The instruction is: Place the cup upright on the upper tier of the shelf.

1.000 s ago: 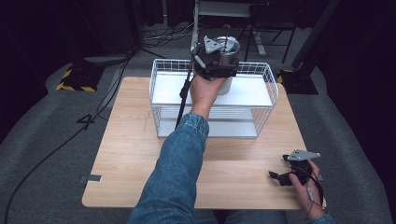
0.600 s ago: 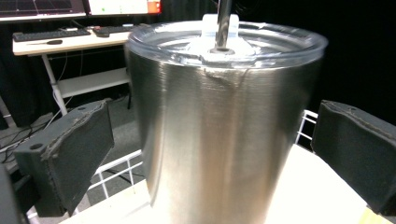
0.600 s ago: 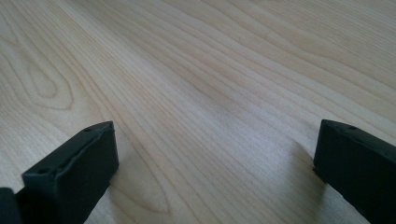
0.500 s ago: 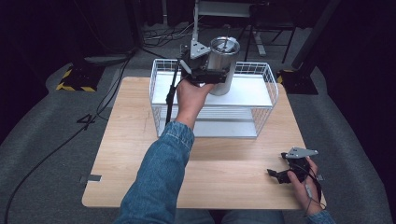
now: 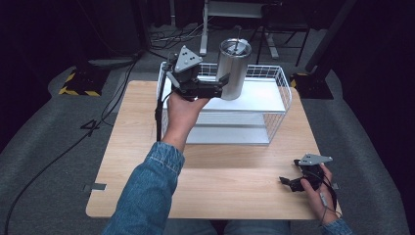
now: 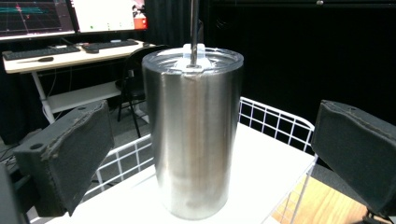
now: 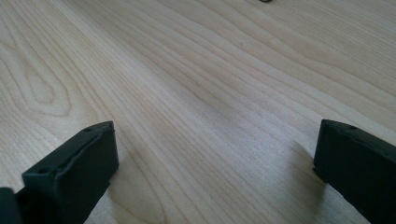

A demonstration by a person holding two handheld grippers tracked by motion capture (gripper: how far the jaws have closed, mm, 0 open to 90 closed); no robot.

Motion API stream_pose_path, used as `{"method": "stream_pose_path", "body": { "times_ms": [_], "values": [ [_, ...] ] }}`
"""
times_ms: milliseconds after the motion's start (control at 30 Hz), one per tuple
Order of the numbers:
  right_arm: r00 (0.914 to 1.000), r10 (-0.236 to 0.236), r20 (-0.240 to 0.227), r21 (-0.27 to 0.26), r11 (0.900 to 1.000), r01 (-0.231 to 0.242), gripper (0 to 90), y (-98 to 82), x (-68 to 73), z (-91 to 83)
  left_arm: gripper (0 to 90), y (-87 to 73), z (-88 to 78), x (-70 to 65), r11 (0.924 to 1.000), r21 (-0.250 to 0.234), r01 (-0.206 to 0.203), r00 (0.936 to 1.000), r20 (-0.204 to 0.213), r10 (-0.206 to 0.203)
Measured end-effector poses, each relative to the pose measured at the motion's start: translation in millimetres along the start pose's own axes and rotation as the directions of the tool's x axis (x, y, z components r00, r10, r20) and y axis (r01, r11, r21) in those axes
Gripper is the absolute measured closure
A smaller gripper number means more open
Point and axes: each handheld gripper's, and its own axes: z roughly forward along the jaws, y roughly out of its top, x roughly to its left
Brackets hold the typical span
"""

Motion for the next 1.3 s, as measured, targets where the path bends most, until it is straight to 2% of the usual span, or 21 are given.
{"method": "stream_pose_path", "body": {
  "times_ms": [233,500,867,1033,1300],
  "values": [
    [1.0000,-0.003,0.001,-0.002,1.000,0.003,0.3,0.0,-0.3,0.1,0.0,-5.3,-32.8,4.8,1.0000,0.000,0.003,1.0000,0.001,-0.003],
    [1.0000,-0.002,0.006,0.001,1.000,0.002,0.3,-0.2,0.3,-0.2,0.0,-15.0,-62.8,7.0,1.0000,0.006,0.006,1.0000,-0.007,-0.006],
    [1.0000,-0.005,0.006,0.003,1.000,0.005,0.3,-0.3,0.2,-0.2,0.0,-33.6,-92.2,1.8,0.9994,0.031,-0.016,0.9999,0.001,0.016],
    [1.0000,-0.004,0.006,0.003,1.000,0.004,0.3,-0.3,0.3,-0.3,0.1,-47.8,-103.9,0.6,0.9983,0.052,-0.028,0.9996,0.003,0.028],
    [1.0000,-0.004,0.006,0.003,1.000,0.004,0.3,-0.3,0.4,-0.2,0.1,-73.3,-117.0,6.3,0.9956,0.087,-0.036,0.9993,-0.001,0.036]
  ]
}}
